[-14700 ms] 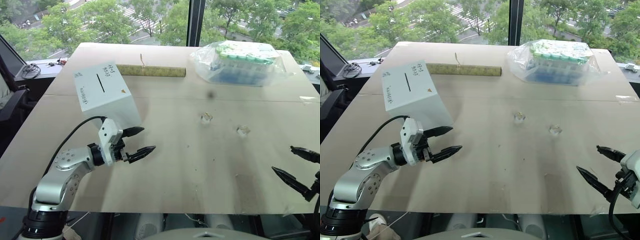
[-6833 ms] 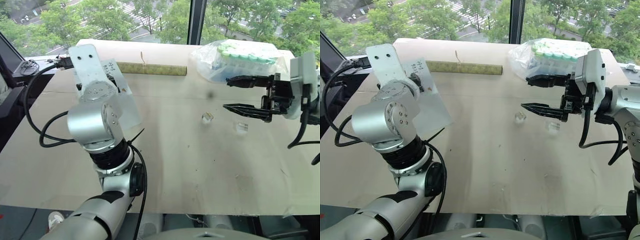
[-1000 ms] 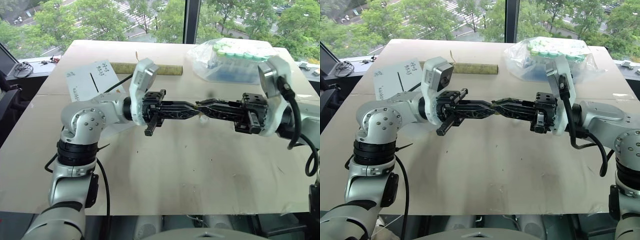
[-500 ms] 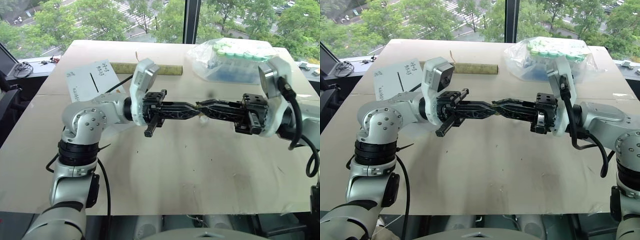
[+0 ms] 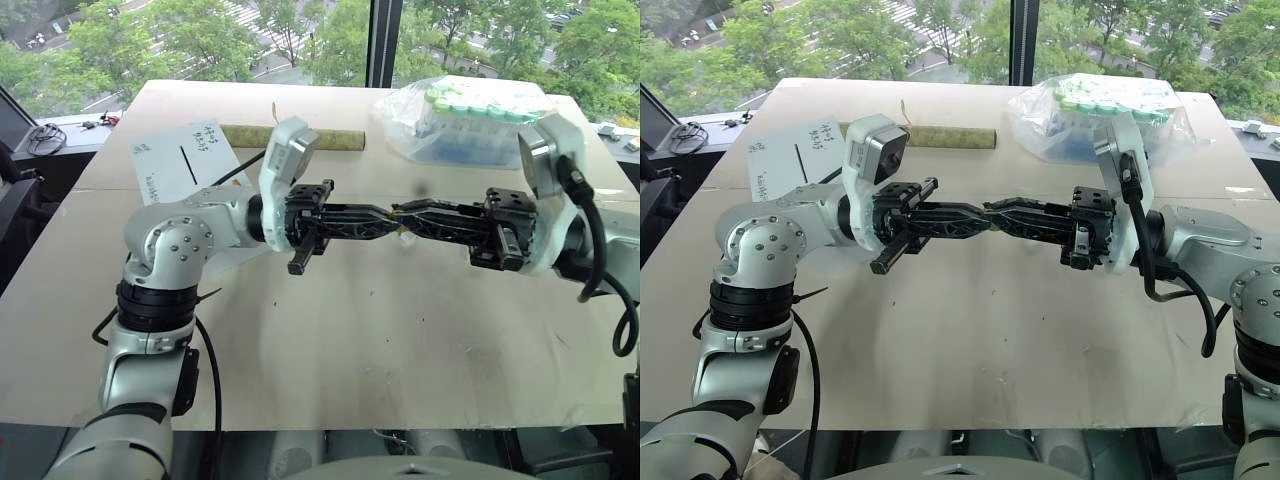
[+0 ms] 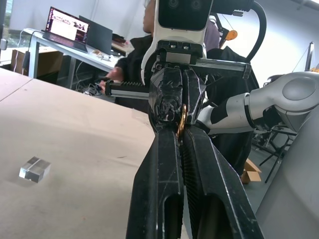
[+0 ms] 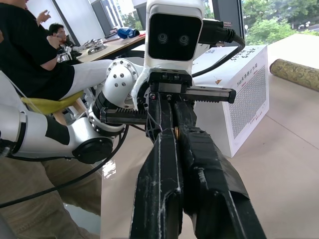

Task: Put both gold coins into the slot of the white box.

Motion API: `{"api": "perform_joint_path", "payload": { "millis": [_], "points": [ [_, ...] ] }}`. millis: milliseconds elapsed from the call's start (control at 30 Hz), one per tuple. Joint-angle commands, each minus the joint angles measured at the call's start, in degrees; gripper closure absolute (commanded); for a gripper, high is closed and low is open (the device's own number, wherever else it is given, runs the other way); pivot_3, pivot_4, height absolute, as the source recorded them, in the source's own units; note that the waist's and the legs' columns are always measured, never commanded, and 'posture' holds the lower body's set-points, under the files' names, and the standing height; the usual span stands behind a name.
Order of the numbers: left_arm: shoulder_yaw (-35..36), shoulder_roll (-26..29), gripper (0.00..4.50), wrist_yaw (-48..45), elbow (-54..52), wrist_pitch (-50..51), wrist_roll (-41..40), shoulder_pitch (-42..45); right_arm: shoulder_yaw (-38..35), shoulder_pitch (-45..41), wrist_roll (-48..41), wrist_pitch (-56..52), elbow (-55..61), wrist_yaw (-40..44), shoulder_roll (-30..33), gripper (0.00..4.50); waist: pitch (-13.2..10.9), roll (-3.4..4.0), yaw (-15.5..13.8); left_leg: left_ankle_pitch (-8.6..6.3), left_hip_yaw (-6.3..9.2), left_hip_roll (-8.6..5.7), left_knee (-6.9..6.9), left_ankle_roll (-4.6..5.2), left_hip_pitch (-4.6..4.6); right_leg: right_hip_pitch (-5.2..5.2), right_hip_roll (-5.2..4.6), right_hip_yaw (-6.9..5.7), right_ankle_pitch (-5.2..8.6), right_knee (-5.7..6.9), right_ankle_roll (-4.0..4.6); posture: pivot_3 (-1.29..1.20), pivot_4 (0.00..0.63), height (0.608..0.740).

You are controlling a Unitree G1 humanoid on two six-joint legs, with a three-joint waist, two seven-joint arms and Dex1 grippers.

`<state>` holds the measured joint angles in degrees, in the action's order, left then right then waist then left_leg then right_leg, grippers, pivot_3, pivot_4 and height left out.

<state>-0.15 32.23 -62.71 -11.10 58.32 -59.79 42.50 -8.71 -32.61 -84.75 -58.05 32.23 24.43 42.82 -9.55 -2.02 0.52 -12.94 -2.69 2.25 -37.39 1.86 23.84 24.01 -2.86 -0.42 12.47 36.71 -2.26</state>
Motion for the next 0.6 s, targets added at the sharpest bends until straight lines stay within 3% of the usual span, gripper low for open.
{"api": "perform_joint_path", "payload": {
  "millis": [33, 133, 167, 233, 433, 467, 600],
  "points": [
    [1.61, 0.06, 4.32, 0.13, -1.22, -0.97, -0.45, -0.02, -0.07, -0.68, -0.97, 1.46, 1.53, 1.02, 0.4, 4.5, 0.0, 0.0, 0.0, 0.0, 0.0, 0.0, 0.0, 0.0, 0.0, 0.0, 0.0, 0.0, 0.0, 0.0, 0.0, 0.0, 0.15, 0.74],
    [1.65, 0.04, 4.32, 0.25, -1.32, -0.98, -0.48, -0.03, -0.07, -0.94, -0.5, 2.12, 1.13, 1.19, -0.17, 4.5, 0.0, 0.0, 0.0, 0.0, 0.0, 0.0, 0.0, 0.0, 0.0, 0.0, 0.0, 0.0, 0.0, 0.0, 0.0, 0.0, 0.15, 0.74],
    [1.65, 0.02, 4.5, 0.24, -1.37, -1.01, -0.49, -0.07, -0.19, -1.11, -0.89, 2.37, 0.73, 1.13, -0.41, 3.89, 0.0, 0.0, 0.0, 0.0, 0.0, 0.0, 0.0, 0.0, 0.0, 0.0, 0.0, 0.0, 0.0, 0.0, -0.01, 0.0, 0.15, 0.74],
    [1.66, 0.02, 4.5, 0.28, -1.42, -0.98, -0.57, -0.1, -0.15, -1.22, -0.83, 2.55, 0.7, 1.68, -0.24, 3.13, 0.0, 0.0, 0.0, 0.0, 0.0, 0.0, 0.0, 0.0, 0.0, 0.0, 0.0, 0.0, 0.0, 0.0, 0.0, 0.0, 0.15, 0.74],
    [1.92, 0.08, 4.5, 0.51, -1.54, -0.96, -0.75, -0.33, -0.98, -0.14, -2.24, 3.05, 1.38, 1.44, 0.52, 0.21, 0.0, 0.0, 0.0, 0.0, 0.0, 0.01, 0.0, 0.0, 0.0, 0.0, 0.0, 0.0, -0.03, 0.0, -0.05, 0.0, 0.15, 0.74],
    [2.01, 0.05, 4.5, 0.65, -1.73, -1.07, -0.66, -0.52, -1.28, 0.11, -2.21, 3.17, 1.59, 1.49, 0.79, 0.02, 0.0, 0.0, 0.0, 0.0, 0.0, 0.01, 0.0, 0.0, 0.0, 0.0, 0.0, 0.0, -0.03, 0.0, -0.04, 0.0, 0.15, 0.74],
    [2.88, -0.01, 4.5, 1.81, -3.22, -1.83, -0.55, -1.68, -2.5, 1.83, 2.05, 4.83, 3.16, 2.4, 2.4, 0.02, 0.0, 0.0, -0.05, 0.0, 0.0, 0.01, 0.0, 0.0, 0.0, 0.0, -0.01, 0.0, -0.01, 0.0, -0.02, 0.0, 0.15, 0.74]
  ]
}}
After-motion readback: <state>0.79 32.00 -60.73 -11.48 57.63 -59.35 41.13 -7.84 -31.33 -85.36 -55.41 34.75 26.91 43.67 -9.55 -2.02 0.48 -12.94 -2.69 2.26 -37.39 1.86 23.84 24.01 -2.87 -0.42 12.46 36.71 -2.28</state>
